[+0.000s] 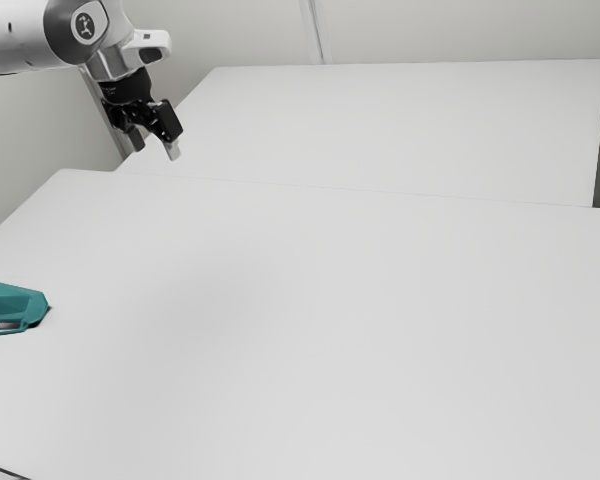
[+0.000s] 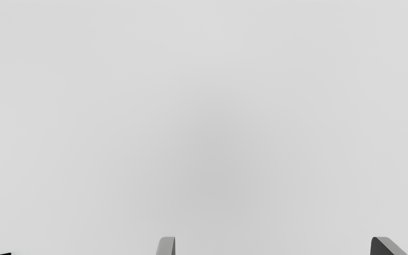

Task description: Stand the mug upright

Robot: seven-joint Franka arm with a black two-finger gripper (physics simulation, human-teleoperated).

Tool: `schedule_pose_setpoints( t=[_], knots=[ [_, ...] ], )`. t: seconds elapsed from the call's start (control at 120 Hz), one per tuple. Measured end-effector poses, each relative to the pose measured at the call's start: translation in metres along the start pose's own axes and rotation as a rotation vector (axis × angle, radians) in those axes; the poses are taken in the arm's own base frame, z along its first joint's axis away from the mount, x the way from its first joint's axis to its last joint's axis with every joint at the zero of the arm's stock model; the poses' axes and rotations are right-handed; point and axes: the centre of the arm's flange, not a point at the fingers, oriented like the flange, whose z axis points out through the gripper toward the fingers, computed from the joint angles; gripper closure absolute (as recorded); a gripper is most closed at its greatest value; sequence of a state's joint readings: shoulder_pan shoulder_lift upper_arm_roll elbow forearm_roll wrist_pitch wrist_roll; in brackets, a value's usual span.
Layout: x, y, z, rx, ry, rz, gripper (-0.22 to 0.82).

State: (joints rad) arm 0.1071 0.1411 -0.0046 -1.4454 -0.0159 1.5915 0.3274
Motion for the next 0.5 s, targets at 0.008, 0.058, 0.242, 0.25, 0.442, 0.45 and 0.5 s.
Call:
schedule_pose_setpoints(
  t=[0.008,0.058,0.242,0.25,0.442,0.45,0.5],
  knots=[
    [0.000,0.000,0.000,0.000,0.000,0.000,0.00],
    [0.001,0.000,0.000,-0.002,0.002,-0.001,0.00],
    [-0.004,0.001,-0.007,-0.002,0.016,-0.003,0.00],
    [-0.005,0.001,-0.008,-0.001,0.018,-0.003,0.00],
    [-0.032,-0.022,-0.030,-0.015,0.036,-0.062,0.00],
    [-0.034,-0.026,-0.030,-0.022,0.036,-0.070,0.00],
    [-0.051,-0.056,-0.031,-0.069,0.038,-0.128,0.00]
  ],
)
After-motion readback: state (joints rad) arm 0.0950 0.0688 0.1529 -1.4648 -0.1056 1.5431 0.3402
